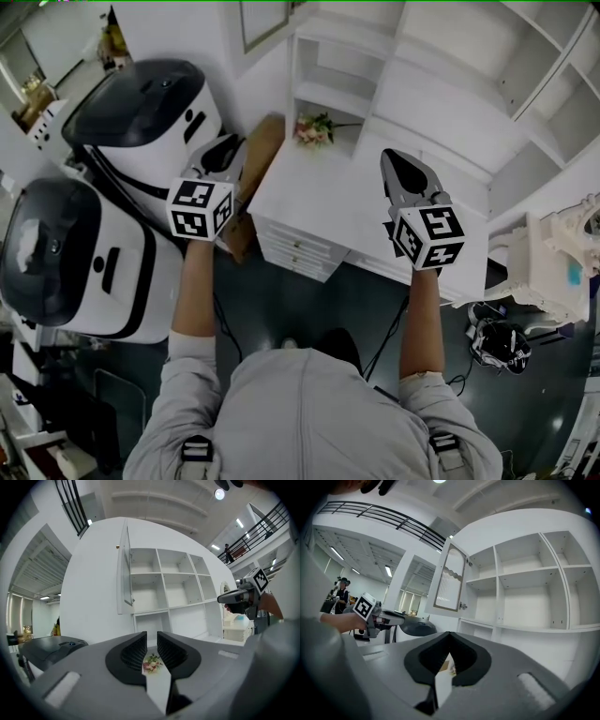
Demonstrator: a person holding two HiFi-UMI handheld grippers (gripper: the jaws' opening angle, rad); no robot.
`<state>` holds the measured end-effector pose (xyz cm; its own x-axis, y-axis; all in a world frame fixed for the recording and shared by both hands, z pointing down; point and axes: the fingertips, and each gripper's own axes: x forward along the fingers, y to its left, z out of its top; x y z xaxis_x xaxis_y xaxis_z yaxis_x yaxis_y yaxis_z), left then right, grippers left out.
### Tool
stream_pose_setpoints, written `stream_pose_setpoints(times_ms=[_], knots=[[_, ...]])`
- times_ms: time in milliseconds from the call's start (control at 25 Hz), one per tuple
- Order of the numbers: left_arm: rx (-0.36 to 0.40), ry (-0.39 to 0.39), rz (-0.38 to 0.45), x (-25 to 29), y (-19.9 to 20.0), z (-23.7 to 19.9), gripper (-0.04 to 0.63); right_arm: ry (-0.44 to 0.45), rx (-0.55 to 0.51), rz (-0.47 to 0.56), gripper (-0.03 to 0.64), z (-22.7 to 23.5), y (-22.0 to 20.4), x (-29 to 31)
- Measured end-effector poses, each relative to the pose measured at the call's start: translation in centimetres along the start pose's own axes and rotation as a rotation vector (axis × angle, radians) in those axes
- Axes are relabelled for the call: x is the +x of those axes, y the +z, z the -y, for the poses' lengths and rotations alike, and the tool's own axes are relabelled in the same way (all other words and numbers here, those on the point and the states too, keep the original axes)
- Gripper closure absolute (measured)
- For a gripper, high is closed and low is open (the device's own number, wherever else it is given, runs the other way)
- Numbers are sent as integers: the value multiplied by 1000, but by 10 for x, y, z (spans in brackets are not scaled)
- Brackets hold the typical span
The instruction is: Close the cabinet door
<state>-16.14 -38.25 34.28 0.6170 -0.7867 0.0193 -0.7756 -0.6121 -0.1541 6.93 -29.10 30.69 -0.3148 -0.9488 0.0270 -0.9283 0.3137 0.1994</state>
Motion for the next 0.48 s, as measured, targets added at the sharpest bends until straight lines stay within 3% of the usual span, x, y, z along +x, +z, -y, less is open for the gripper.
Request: stream_pose_setpoints(times_ms=[200, 480], knots=[[-16, 37, -4, 15, 3, -13, 474, 21, -20, -9, 615, 3, -5, 15], [-34, 155, 52, 44, 33, -50, 445, 76, -50, 20, 615, 32, 9, 45]])
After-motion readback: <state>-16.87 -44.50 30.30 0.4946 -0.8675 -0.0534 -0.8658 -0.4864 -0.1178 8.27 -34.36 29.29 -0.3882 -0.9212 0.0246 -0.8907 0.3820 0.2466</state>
